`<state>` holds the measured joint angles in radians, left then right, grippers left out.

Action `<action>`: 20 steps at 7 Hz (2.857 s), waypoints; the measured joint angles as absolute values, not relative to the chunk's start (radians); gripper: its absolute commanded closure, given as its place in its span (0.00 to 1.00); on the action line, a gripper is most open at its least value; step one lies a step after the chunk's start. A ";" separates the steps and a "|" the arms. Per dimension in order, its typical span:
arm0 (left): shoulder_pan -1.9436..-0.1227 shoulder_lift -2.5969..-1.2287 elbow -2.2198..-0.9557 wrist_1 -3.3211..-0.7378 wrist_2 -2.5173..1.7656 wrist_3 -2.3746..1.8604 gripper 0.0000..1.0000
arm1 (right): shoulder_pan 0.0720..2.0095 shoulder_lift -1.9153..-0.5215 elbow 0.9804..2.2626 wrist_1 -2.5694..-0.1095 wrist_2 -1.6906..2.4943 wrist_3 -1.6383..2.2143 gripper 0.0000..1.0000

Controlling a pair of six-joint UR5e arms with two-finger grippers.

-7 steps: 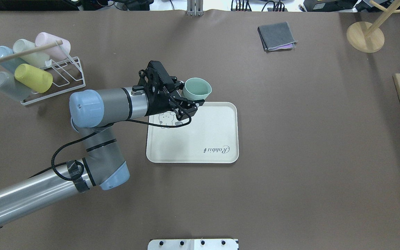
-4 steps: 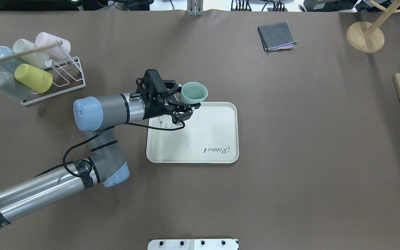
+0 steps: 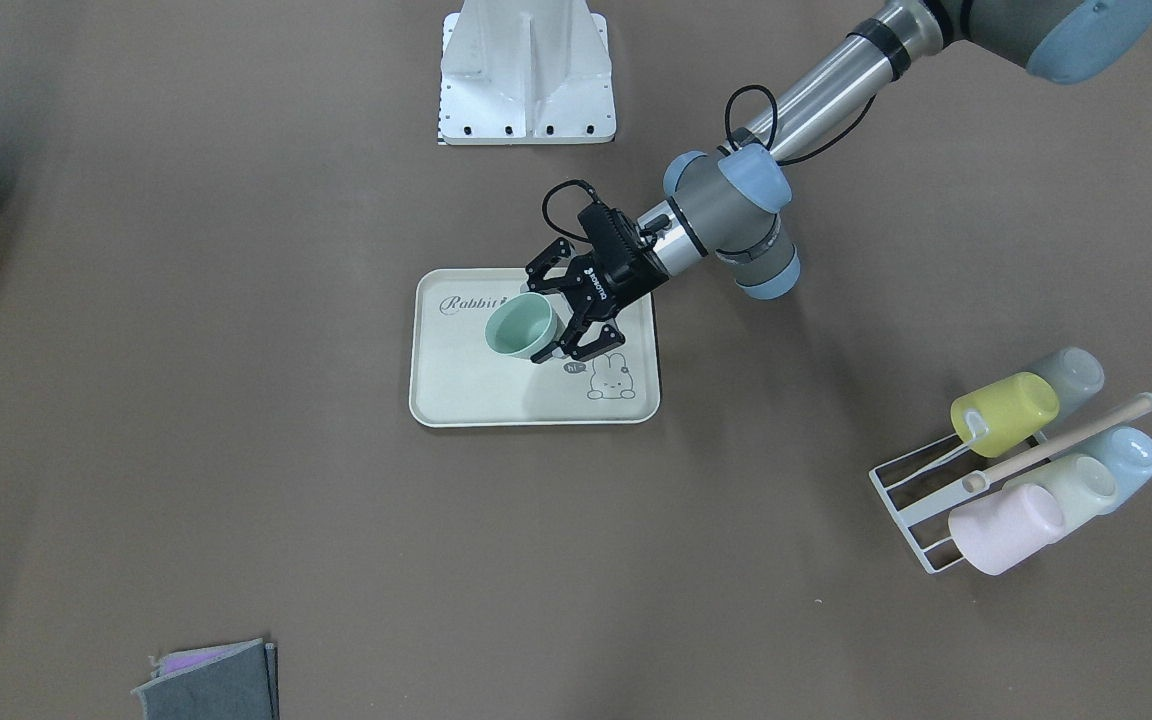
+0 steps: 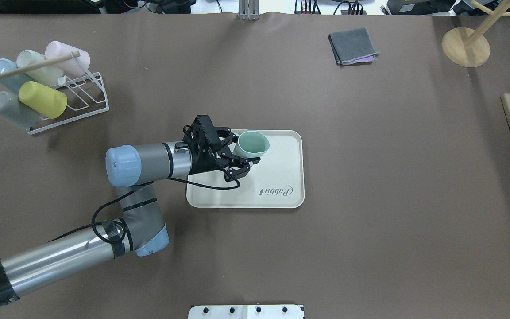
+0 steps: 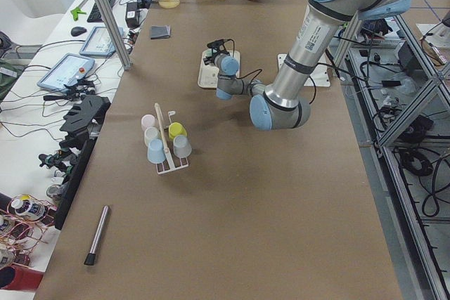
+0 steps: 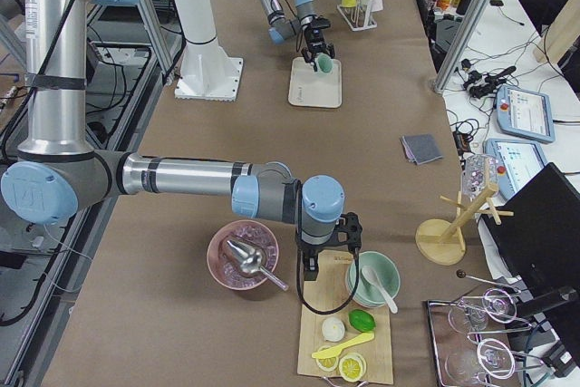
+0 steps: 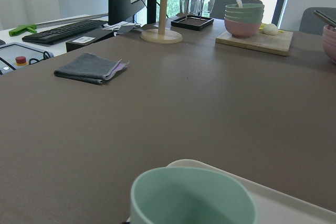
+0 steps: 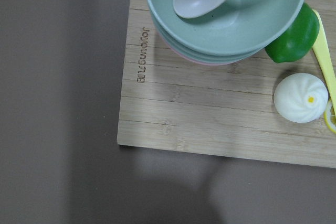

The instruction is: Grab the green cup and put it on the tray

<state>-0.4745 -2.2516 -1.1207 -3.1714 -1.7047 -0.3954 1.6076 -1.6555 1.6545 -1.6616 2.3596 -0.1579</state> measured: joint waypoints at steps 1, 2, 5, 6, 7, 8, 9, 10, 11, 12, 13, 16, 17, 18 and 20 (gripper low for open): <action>-0.465 -2.256 -1.118 -3.171 -1.721 -0.395 0.57 | 1.608 -1.659 1.654 -1.662 2.360 -0.158 0.00; -0.462 -2.257 -1.111 -3.170 -1.728 -0.394 0.57 | 1.608 -1.663 1.654 -1.662 2.360 -0.158 0.00; -0.461 -2.265 -1.095 -3.160 -1.725 -0.389 0.35 | 1.608 -1.665 1.653 -1.662 2.359 -0.159 0.00; -0.462 -2.262 -1.093 -3.153 -1.724 -0.388 0.02 | 1.608 -1.666 1.647 -1.662 2.357 -0.160 0.00; -0.464 -2.250 -1.094 -3.153 -1.723 -0.384 0.02 | 1.608 -1.666 1.637 -1.662 2.357 -0.160 0.00; -0.468 -2.224 -1.099 -3.164 -1.722 -0.368 0.01 | 1.608 -1.666 1.629 -1.662 2.356 -0.160 0.00; -0.473 -2.186 -1.107 -3.198 -1.721 -0.352 0.01 | 1.608 -1.666 1.625 -1.661 2.357 -0.160 0.00; -0.477 -2.152 -1.115 -3.236 -1.722 -0.344 0.01 | 1.608 -1.664 1.624 -1.661 2.358 -0.160 0.00; -0.479 -2.130 -1.123 -3.261 -1.722 -0.342 0.02 | 1.608 -1.664 1.624 -1.661 2.359 -0.159 0.00; -0.479 -2.122 -1.130 -3.270 -1.722 -0.341 0.01 | 1.608 -1.663 1.623 -1.661 2.358 -0.159 0.00; -0.480 -2.118 -1.146 -3.270 -1.722 -0.341 0.01 | 1.608 -1.664 1.623 -1.661 2.359 -0.158 0.00; -0.503 -2.073 -1.341 -3.107 -1.721 -0.343 0.02 | 1.608 -1.663 1.625 -1.661 2.359 -0.159 0.00; -0.523 -2.053 -1.423 -2.999 -1.720 -0.342 0.02 | 1.608 -1.663 1.625 -1.661 2.359 -0.159 0.00; -0.556 -2.043 -1.491 -2.873 -1.721 -0.341 0.01 | 1.608 -1.663 1.625 -1.661 2.358 -0.159 0.00; -0.629 -2.039 -1.619 -2.515 -1.722 -0.340 0.02 | 1.608 -1.660 1.627 -1.660 2.358 -0.160 0.00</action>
